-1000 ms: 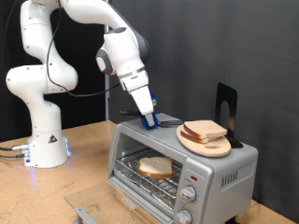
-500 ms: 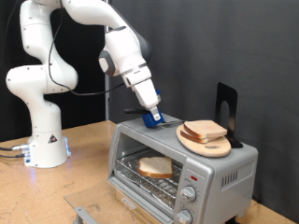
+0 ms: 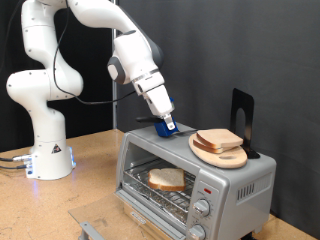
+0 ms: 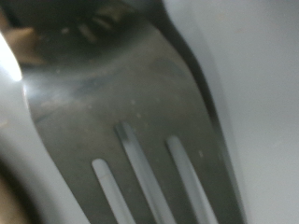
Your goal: Make a piece of toast with the oven
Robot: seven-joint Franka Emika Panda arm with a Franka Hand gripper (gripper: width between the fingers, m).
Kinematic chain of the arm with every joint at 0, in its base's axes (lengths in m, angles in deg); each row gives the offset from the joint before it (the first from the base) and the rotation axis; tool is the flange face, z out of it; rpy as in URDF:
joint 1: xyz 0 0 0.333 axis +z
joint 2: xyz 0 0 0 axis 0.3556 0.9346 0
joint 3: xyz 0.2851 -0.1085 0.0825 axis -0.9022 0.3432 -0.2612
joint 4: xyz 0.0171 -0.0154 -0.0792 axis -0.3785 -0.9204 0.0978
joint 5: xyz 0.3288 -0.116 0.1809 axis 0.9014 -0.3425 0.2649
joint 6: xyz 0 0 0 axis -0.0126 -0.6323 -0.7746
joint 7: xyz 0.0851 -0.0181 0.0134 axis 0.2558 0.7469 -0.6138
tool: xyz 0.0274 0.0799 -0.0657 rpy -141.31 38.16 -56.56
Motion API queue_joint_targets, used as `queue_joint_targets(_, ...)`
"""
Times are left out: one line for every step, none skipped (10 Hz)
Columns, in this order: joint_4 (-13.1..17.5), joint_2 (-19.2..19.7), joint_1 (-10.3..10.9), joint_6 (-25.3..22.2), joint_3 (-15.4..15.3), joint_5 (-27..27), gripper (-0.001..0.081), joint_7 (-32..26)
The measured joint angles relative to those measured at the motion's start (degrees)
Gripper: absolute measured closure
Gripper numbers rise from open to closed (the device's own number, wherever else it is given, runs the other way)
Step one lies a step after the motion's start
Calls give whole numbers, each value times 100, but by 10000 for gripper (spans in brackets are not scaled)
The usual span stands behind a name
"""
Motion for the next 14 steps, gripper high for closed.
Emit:
queue_joint_targets(-9, -9, -1, -66, -2, -3, -2, 17)
queue_joint_targets(-13, -21, 0, -102, -8, -4, -2, 24)
queue_joint_targets(-23, -36, 12, -109, -9, 3, -2, 23)
queue_joint_targets(-44, -54, 40, -86, -9, 12, -2, 2)
queue_joint_targets(-70, -74, 48, -43, -33, -2, -2, -2)
queue_joint_targets(-87, -100, 2, -20, -97, -124, -2, 50)
queue_joint_targets(-110, -122, -77, 60, -207, -259, -2, 112)
queue_joint_targets(-156, -143, -142, 253, -328, -322, -2, 154)
queue_joint_targets(-189, -155, -211, 397, -431, -368, -2, 200)
queue_joint_targets(-191, -166, -327, 442, -540, -453, -2, 300)
queue_joint_targets(-184, -184, -469, 454, -651, -564, -2, 417)
queue_joint_targets(-169, -203, -614, 430, -751, -685, -2, 531)
queue_joint_targets(-142, -216, -705, 347, -797, -739, -2, 620)
queue_joint_targets(-75, -219, -773, 123, -793, -752, -2, 669)
